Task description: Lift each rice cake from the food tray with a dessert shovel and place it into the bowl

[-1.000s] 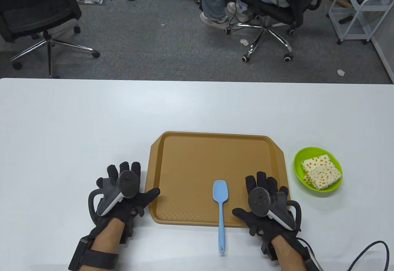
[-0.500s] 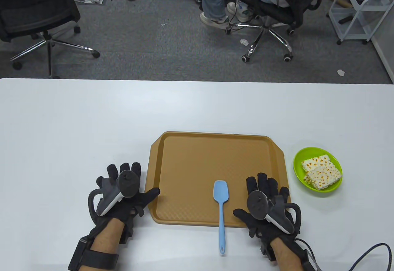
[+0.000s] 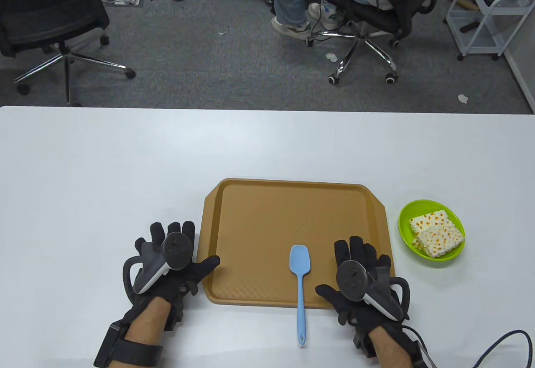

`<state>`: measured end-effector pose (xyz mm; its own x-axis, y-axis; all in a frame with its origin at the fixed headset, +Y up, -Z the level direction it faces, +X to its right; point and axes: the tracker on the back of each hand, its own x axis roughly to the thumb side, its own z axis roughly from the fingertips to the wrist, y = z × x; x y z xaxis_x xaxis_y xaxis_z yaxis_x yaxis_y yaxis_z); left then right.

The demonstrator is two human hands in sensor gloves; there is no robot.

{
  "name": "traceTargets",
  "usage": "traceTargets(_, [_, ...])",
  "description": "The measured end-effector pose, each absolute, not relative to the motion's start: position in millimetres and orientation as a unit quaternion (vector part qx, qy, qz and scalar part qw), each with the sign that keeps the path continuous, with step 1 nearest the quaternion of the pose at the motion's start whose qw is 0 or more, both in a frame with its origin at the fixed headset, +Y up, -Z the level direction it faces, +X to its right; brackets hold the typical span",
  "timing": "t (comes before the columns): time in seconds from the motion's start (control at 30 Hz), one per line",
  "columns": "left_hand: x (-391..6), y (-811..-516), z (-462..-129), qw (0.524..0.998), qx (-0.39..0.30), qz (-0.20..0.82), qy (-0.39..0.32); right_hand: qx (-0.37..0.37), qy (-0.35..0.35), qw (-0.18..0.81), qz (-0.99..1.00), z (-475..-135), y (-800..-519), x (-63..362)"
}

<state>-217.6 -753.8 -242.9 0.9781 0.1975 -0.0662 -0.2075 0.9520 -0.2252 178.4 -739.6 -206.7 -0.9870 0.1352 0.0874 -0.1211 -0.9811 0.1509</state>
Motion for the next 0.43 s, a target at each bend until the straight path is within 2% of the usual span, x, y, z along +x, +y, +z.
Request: traceTargets(0.43, [-222.3,-750.6,-242.6,0.986,-0.113,0.117,0.024,0.059,0.079,0.064,0.993,-205.3,-741.3,172.9])
